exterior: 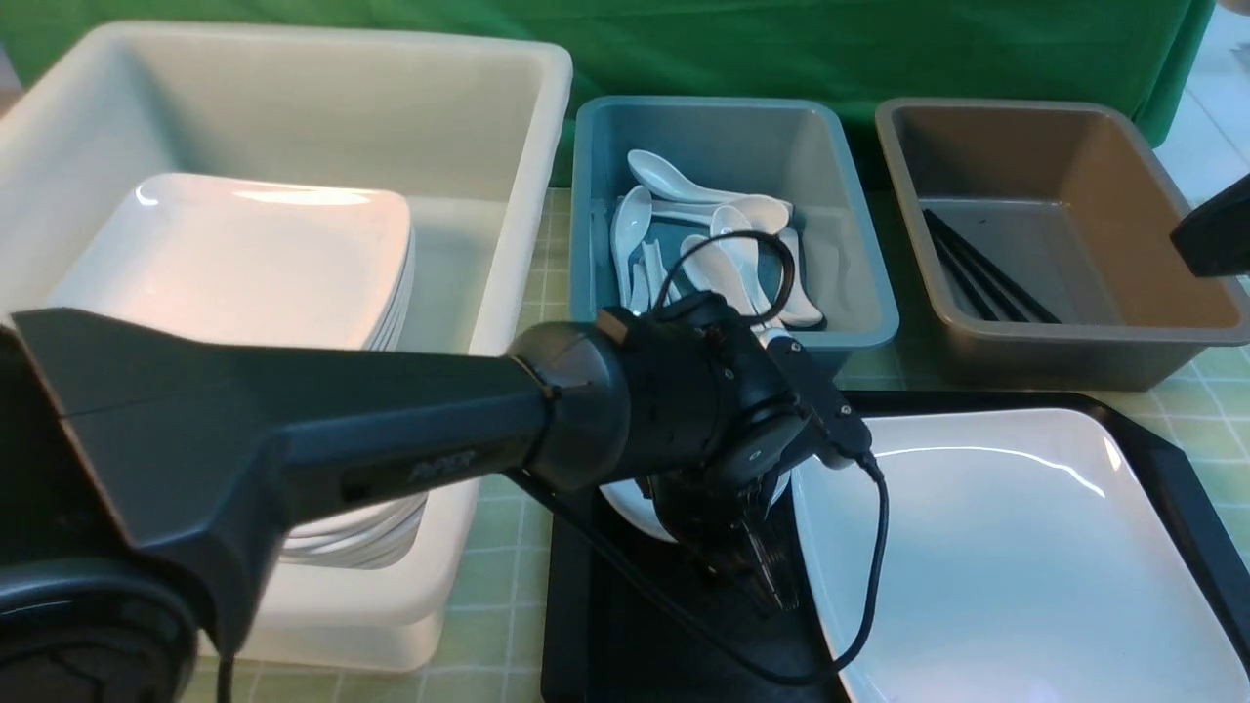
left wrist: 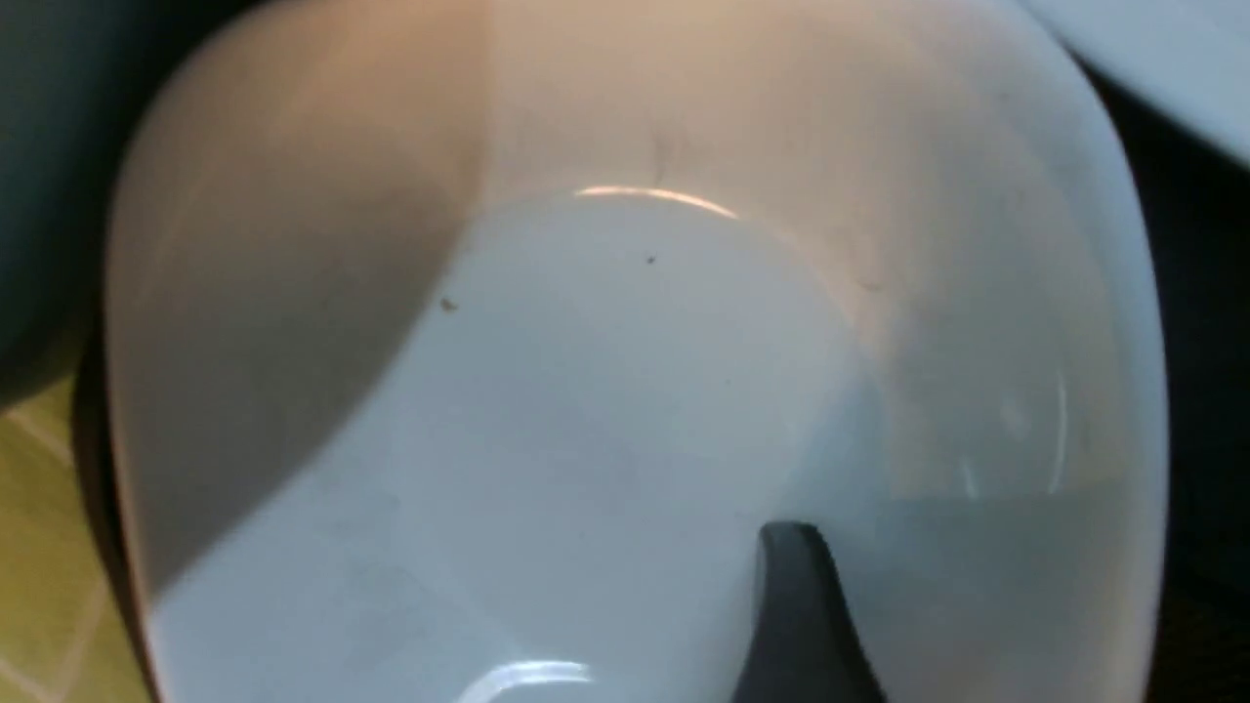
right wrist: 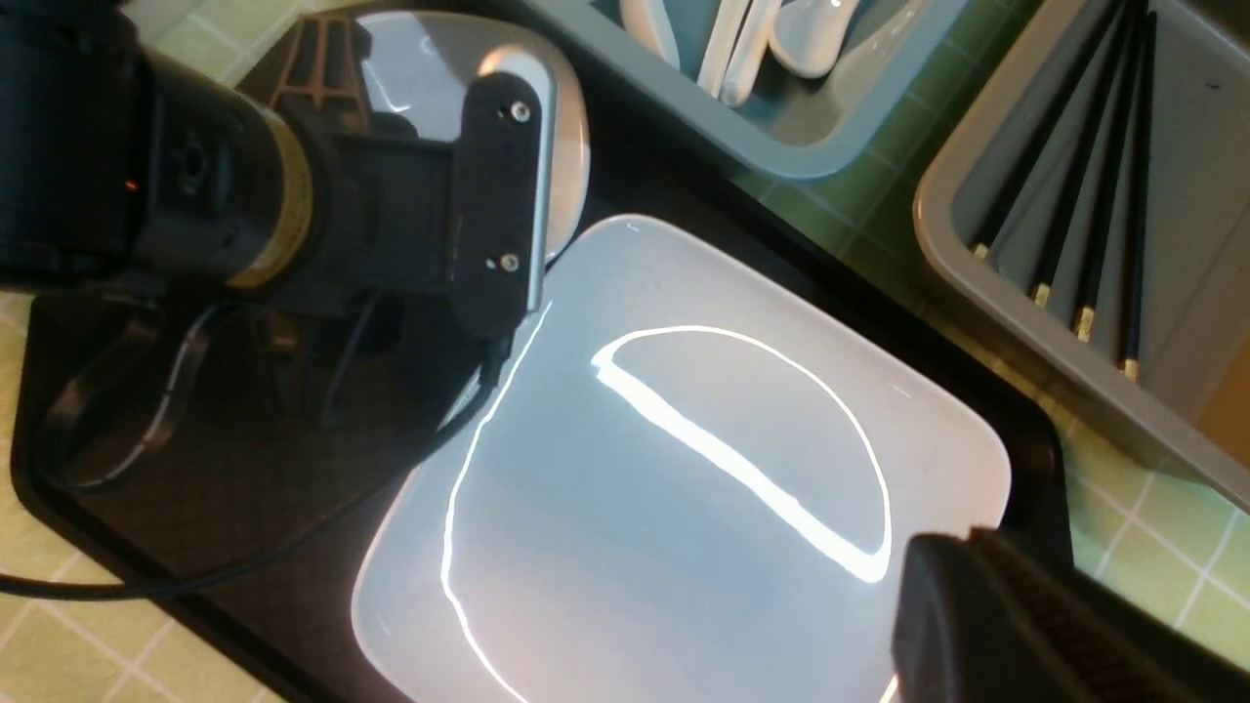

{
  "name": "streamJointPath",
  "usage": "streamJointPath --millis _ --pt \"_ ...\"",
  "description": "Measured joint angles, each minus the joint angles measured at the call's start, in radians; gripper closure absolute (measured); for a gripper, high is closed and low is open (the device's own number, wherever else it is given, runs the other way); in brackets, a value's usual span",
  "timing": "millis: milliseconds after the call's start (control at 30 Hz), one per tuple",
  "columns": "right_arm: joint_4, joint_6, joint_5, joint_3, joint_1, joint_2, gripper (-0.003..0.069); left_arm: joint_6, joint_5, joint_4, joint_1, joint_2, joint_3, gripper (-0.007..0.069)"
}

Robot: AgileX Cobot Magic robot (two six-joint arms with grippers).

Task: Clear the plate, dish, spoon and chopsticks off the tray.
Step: Use the left arm to grab a small plate from the dinner plate, then use the left arm to put the small plate into the large storage box on the left

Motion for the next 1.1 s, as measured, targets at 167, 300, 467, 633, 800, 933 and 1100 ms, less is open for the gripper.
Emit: streamJointPath --millis 167,300,467,633,800,933,1100 --pt "0.001 0.0 0.0 0.0 0.0 0.0 0.0664 -0.006 -0.006 0.012 0.0 0.01 -0.005 0.0286" --pt "0.001 -0.001 0.0 0.0 0.0 0.0 0.0664 -0.028 -0.007 0.014 0.0 0.016 -0.011 0.0355" --pt "0.001 -0.002 0.0 0.0 0.0 0.0 0.0664 -0.02 -0.008 0.04 -0.008 0.019 -0.017 0.0515" --pt "0.001 -0.003 0.0 0.0 0.0 0.0 0.0664 -0.011 0.003 0.021 -0.009 0.009 -0.021 0.0526" --pt "0.001 -0.004 0.0 0.0 0.0 0.0 0.0664 -0.01 0.041 -0.047 -0.008 -0.031 -0.02 0.0554" --pt "0.001 -0.004 -0.001 0.0 0.0 0.0 0.0664 0.003 0.085 -0.174 -0.006 -0.103 -0.019 0.0578" --pt "0.002 -0.004 0.001 0.0 0.0 0.0 0.0664 -0.006 0.138 -0.293 -0.007 -0.173 -0.008 0.0619"
